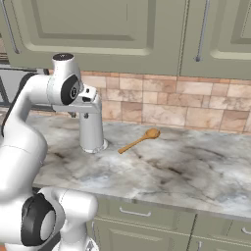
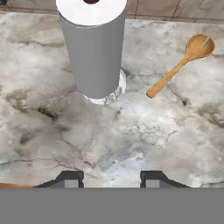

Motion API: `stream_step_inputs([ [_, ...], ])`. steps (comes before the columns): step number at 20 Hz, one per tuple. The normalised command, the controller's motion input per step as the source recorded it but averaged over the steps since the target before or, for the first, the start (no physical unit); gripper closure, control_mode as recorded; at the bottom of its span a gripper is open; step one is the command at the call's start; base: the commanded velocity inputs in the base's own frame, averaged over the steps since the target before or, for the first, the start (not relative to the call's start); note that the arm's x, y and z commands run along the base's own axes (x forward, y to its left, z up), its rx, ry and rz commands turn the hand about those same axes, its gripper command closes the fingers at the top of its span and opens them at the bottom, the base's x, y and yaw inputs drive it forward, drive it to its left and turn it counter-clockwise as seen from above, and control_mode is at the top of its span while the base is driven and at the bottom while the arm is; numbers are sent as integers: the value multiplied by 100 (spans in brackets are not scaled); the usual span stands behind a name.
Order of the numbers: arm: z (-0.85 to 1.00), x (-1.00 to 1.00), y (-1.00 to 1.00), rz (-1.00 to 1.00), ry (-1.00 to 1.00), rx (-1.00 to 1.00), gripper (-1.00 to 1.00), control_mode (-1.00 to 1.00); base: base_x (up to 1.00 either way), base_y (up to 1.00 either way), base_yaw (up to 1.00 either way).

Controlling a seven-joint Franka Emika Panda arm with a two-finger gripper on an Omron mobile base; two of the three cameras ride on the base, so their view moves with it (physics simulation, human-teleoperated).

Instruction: Pick the spray and sponge from the cabinet and place them on the counter.

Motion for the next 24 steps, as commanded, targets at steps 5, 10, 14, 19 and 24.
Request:
stream_step_inputs([
  [5,0,-16,5,0,-5,0,-100,-100,0,0,0],
  [10,9,-32,31,0,-20,-2,-100,-100,0,0,0],
  [14,21,-29,43,0,-22,0,-100,-100,0,0,0],
  [19,33,-28,32,0,-22,0,-100,-100,0,0,0],
  [24,41,-27,17,0,-16,1,-100,-100,0,0,0],
])
